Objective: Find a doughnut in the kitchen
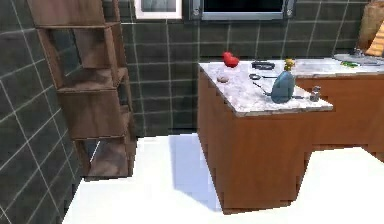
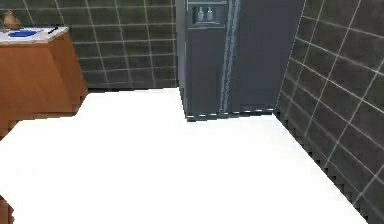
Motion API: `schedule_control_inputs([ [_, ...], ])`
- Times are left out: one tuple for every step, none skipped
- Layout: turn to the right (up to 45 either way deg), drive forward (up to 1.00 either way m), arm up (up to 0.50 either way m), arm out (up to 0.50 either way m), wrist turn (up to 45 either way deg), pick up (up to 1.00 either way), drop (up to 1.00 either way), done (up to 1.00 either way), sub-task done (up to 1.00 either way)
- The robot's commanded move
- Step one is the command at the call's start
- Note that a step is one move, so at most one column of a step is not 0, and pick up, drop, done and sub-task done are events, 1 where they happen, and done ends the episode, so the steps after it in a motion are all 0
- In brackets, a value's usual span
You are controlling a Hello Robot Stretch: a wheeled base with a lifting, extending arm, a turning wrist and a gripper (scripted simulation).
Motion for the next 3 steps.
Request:
schedule_control_inputs([
  [0.0,0.5,0.0,0.0,0.0,0.0,0.0,0.0,0.0],
  [12.0,0.0,0.0,0.0,0.0,0.0,0.0,0.0,0.0],
  [0.0,1.0,0.0,0.0,0.0,0.0,0.0,0.0,0.0],
])
